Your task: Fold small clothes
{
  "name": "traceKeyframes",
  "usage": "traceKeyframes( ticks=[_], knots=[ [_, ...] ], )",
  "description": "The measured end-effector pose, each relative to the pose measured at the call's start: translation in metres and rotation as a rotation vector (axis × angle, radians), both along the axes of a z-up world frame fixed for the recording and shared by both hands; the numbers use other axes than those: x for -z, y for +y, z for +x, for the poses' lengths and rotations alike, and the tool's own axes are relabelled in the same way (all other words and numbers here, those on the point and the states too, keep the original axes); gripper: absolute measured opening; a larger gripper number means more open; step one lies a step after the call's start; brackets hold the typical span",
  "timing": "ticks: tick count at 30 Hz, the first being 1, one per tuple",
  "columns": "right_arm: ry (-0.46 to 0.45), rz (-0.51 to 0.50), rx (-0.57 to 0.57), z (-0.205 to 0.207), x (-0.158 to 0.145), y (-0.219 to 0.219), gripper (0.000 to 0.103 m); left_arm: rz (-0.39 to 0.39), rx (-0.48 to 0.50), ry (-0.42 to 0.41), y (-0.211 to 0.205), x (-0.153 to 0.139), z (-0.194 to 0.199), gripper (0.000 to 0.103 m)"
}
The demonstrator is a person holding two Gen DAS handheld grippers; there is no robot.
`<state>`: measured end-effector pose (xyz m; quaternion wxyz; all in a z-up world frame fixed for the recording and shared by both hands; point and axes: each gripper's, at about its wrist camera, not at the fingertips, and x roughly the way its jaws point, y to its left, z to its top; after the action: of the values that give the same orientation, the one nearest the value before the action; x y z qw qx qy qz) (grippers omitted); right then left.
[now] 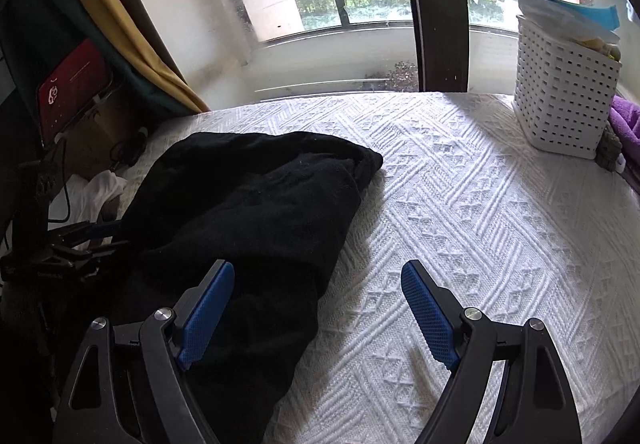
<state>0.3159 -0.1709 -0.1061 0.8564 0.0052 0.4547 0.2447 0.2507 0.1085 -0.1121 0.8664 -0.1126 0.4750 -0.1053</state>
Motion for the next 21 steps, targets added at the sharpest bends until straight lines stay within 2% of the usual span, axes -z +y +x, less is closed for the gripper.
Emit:
traceKeyframes(
  ticks=[5,8,9,12,16,19,21],
  knots=[
    [0.006,0.006,0.001,0.006,0.004,0.0,0.087,-0.066,-0.056,0.007,0.012,0.007,0.006,0.096],
    [0.009,0.01,0.0,0.01,0.005,0.002,0.087,0.0,-0.03,-0.008,0.002,0.007,0.004,0.096],
    [0.01,0.012,-0.002,0.01,0.006,0.004,0.087,-0.002,-0.033,-0.006,0.0,0.007,0.004,0.096],
    [0.011,0.018,-0.014,0.012,0.008,0.009,0.087,-0.062,-0.021,0.006,-0.002,0.006,0.006,0.096],
    [0.015,0.027,-0.035,0.012,0.012,0.017,0.087,-0.143,0.058,0.031,-0.019,0.007,0.012,0.096],
    [0.022,0.034,-0.048,0.013,0.016,0.02,0.087,-0.048,0.096,0.021,-0.039,0.006,0.017,0.096],
    [0.032,0.041,-0.059,0.013,0.02,0.021,0.087,-0.041,0.112,0.013,-0.042,0.006,0.016,0.096]
  ],
)
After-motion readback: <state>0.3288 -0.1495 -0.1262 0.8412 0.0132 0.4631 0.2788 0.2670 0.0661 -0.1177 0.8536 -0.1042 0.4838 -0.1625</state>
